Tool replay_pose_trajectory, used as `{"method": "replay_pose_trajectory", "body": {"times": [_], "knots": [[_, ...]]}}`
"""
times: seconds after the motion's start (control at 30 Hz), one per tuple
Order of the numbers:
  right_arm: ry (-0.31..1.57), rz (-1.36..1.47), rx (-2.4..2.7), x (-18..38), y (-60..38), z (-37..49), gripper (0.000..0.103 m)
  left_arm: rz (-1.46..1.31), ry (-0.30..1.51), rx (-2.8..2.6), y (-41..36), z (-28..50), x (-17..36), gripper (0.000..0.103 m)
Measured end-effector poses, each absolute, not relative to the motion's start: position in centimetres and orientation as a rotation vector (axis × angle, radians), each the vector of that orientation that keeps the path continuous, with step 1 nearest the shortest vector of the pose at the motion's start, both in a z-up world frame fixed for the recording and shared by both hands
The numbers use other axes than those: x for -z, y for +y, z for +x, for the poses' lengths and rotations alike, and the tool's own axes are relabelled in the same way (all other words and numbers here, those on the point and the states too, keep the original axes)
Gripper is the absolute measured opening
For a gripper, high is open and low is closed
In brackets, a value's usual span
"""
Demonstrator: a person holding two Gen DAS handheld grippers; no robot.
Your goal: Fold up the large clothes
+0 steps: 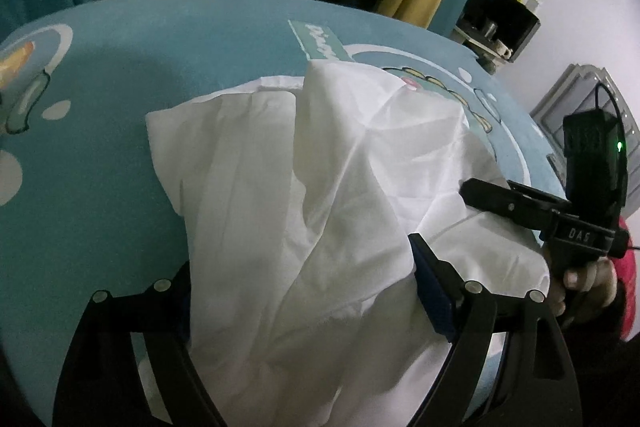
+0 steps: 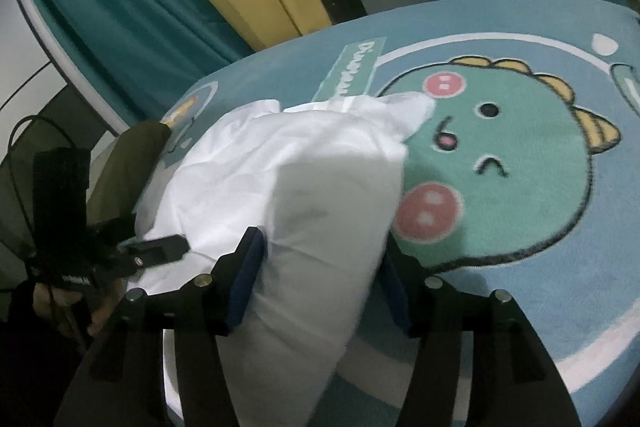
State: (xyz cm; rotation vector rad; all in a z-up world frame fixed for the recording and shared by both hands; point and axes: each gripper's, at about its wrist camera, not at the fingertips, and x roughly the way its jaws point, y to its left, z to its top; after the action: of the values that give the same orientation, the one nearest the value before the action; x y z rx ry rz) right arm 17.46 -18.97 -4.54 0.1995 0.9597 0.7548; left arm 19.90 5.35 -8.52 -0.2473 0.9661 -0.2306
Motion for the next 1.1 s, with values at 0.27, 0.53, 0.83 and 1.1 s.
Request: {"method": "replay_pose_trajectory", "body": {"times": [0.27,0.53,0.83,1.1], "knots": [[0.927,0.15,-0.758,4.1,-17.6,16.5,0.032,-0.321,0.921,0.372,4.7,19.8,8.9,0.041],[0.963,0.215,-0.717,4.7,-19.5,16.1,0.051,-0.348,0.903,0.409,4.6,19.1,9.1,0.037],[0.892,0.207,-0.756,2.9,-17.8,15.9,0.024,-0.33,0.842,0.404,4.6,18.6,8.4,0.029],[0.746,0.091,-0.775,-2.8,-15.2,15.8,0.023,-0.362,0.739,0.422,6.9,18.8,5.0,0.027]]}}
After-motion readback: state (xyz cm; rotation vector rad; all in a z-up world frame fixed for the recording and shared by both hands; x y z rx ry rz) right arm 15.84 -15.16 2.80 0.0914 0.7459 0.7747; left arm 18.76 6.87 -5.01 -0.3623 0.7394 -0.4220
